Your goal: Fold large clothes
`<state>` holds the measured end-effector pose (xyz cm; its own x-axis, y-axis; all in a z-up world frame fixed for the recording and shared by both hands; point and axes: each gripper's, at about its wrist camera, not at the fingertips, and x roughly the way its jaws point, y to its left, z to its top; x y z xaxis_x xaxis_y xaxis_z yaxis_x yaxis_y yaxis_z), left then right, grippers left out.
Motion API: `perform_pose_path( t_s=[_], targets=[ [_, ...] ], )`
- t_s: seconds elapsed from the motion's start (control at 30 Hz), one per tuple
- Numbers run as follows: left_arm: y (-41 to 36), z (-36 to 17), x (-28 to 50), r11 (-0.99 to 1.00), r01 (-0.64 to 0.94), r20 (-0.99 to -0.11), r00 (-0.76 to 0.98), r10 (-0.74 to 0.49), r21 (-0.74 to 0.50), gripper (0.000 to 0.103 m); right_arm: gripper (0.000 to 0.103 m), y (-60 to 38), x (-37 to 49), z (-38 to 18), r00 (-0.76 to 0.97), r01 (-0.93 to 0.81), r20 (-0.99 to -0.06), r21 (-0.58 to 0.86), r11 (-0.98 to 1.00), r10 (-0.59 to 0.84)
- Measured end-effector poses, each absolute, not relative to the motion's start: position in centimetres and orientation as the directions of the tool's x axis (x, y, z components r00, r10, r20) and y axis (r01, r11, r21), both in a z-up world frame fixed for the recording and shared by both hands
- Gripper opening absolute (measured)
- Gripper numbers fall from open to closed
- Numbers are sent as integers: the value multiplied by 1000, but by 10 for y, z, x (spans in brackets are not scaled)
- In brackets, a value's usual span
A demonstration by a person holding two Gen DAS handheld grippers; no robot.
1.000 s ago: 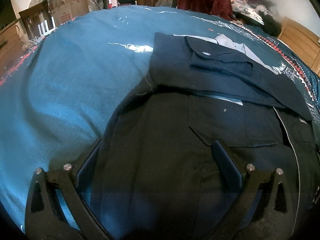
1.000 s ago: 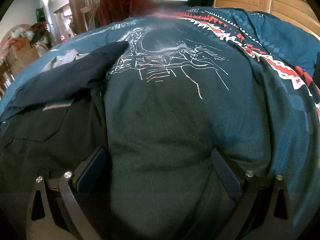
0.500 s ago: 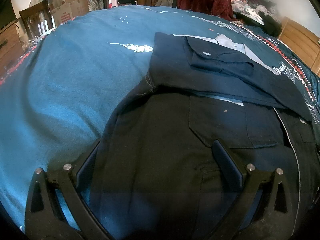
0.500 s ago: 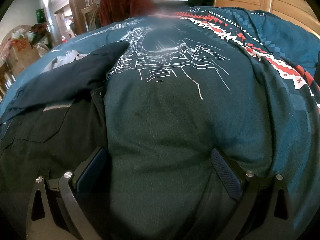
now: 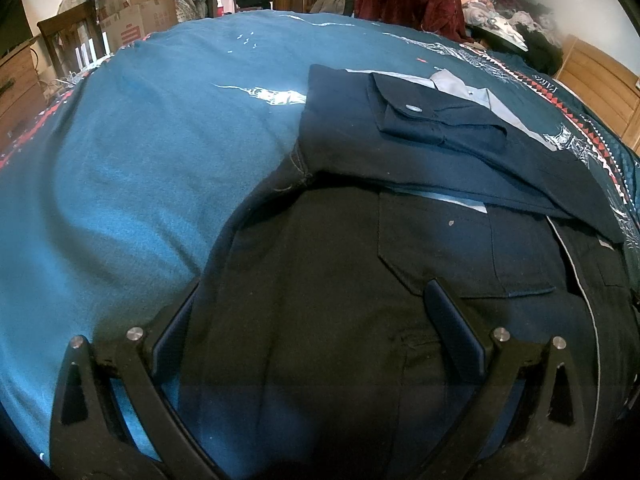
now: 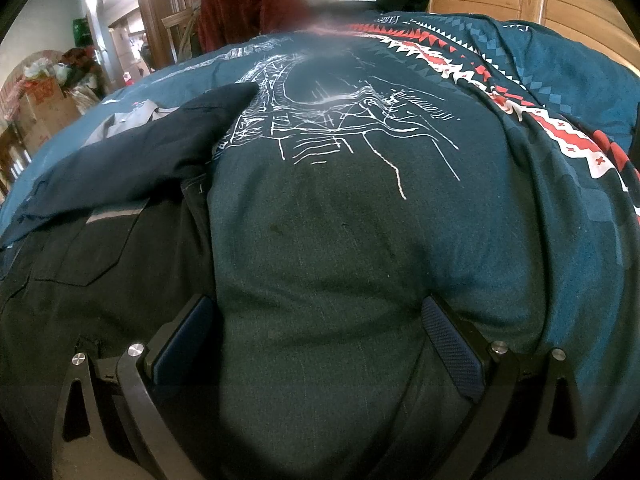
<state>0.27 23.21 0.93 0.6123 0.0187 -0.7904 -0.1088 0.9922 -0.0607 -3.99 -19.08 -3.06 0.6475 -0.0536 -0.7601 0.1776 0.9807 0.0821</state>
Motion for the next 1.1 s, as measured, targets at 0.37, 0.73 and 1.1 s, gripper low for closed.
perform_pose_path(
  t_s=[0.37,0.73,1.1],
  targets=[
    [232,9,3,992,-109,-791,612,20,-60,103,103,-191,-39,-31,649,176,-760,86,981,-50],
    [232,10,3,992,-109,-791,612,20,-60,103,103,-190,-39,-31,649,176,-760,89,980,-47],
    [231,10,3,992,-109,-791,612,20,-59,103,103,-190,-39,-31,649,176,-759,92,980,-45]
  ],
)
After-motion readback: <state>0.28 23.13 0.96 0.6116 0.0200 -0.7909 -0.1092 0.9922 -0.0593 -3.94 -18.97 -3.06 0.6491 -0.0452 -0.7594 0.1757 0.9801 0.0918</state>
